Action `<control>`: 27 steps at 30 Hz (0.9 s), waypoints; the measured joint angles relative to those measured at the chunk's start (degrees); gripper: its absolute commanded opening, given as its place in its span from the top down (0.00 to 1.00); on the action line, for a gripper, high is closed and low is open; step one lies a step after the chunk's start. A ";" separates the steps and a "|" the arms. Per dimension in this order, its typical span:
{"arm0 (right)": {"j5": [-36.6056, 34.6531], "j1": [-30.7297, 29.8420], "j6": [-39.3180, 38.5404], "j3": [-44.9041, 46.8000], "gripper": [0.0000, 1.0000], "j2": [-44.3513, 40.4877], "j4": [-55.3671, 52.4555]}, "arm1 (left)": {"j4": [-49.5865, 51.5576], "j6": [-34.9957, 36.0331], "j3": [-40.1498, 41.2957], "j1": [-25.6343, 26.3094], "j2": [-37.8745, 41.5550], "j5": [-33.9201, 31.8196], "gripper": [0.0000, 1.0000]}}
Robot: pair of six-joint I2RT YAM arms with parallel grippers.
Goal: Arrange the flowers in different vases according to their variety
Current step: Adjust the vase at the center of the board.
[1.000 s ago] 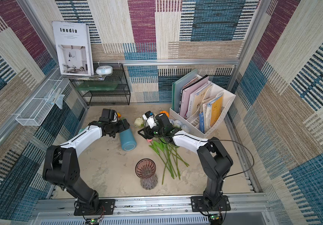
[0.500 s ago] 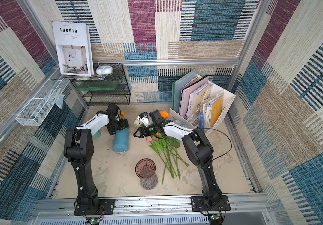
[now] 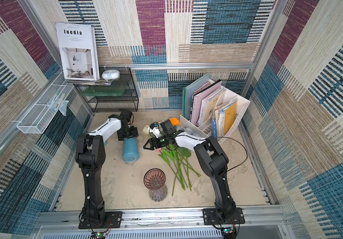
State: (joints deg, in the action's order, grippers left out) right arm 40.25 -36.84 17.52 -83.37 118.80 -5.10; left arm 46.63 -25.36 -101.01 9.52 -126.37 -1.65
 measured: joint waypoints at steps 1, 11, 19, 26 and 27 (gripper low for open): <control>-0.07 0.04 0.09 0.42 0.20 -0.37 0.15 | -0.37 0.02 0.39 0.17 0.35 -0.20 0.71; -2.25 0.90 0.15 4.81 0.20 -6.60 0.74 | -9.92 -0.02 14.86 2.95 12.48 -0.39 0.95; -3.89 2.21 0.20 5.86 0.19 -10.58 0.72 | -23.85 0.48 26.56 3.76 23.89 -2.54 1.00; -5.05 2.93 1.14 4.26 0.17 -13.68 0.31 | -37.81 3.34 37.88 6.38 35.47 -4.83 1.00; -5.29 2.95 1.29 4.07 0.17 -14.14 0.31 | -40.17 3.93 39.65 6.84 36.89 -5.35 1.00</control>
State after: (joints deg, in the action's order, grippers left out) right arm 34.96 -33.89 18.81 -79.31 104.66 -4.80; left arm 6.46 -21.43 -61.36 16.36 -89.47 -7.01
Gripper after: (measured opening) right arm 0.828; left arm 0.864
